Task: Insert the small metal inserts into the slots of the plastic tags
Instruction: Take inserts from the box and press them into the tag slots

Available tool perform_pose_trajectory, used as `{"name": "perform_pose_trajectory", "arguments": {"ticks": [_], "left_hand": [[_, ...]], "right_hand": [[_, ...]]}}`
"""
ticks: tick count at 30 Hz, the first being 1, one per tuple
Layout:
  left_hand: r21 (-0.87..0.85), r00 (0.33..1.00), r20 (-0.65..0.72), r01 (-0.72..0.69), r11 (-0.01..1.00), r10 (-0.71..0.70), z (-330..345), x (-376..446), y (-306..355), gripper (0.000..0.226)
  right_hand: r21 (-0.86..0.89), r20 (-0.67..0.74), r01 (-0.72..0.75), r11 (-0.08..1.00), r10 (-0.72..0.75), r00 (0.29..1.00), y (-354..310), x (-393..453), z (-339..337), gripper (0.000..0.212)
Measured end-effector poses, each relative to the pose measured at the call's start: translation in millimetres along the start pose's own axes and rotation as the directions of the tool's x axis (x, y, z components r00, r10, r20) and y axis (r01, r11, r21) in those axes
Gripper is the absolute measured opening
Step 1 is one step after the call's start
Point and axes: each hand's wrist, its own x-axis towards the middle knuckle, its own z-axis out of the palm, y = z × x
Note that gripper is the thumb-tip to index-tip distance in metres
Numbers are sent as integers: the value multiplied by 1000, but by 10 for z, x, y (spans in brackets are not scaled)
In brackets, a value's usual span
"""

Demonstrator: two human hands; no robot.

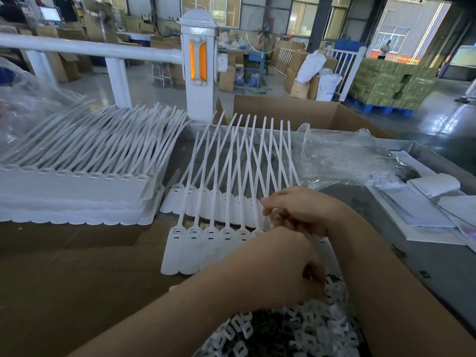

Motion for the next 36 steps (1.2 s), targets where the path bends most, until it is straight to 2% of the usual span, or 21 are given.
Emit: {"name": "perform_pose_trajectory", "arguments": {"ticks": [2, 9, 12, 14, 17, 20, 23, 26, 31, 36], "left_hand": [[-16, 1000, 28, 10, 1000, -9, 73, 6, -3, 16], [-83, 998, -5, 56, 995, -57, 113, 0, -29, 15], [-99, 991, -87, 92, 991, -101, 93, 11, -62, 14], [-215, 963, -179, 162, 963, -202, 35, 27, -137, 12], [-458, 876, -270, 249, 853, -401, -106, 38, -331, 15], [-687, 780, -295, 228, 690, -552, -242, 6, -509, 9], [-808, 736, -247, 203, 553, -630, -298, -13, -607, 11], [-845, 717, -205, 213, 490, -666, -310, -8, -647, 10], [-852, 689, -206, 223, 474, -695, -311, 2, -652, 9], [-793, 686, -251, 259, 551, -683, -306, 10, -653, 7]], "right_hand": [[3, 3, 7, 1000, -7, 1000, 6, -1, 3, 31], [-4, -4, 8, 1000, -8, 1000, 8, -2, 10, 31], [7, 3, 18, 1000, -18, 1000, 3, 3, 15, 30], [51, 0, 55, 997, -55, 998, 13, 8, 12, 27], [28, 0, 107, 994, -107, 994, 29, -3, 8, 22], [55, 12, 107, 993, -108, 994, 29, -1, -1, 19], [128, 54, 141, 982, -149, 987, 25, 1, -22, 15], [215, 93, 188, 958, -211, 973, 26, -12, -39, 4], [254, 108, 236, 938, -270, 957, 31, -7, -53, 12], [233, 131, 248, 940, -283, 950, 31, -7, -64, 14]]}}
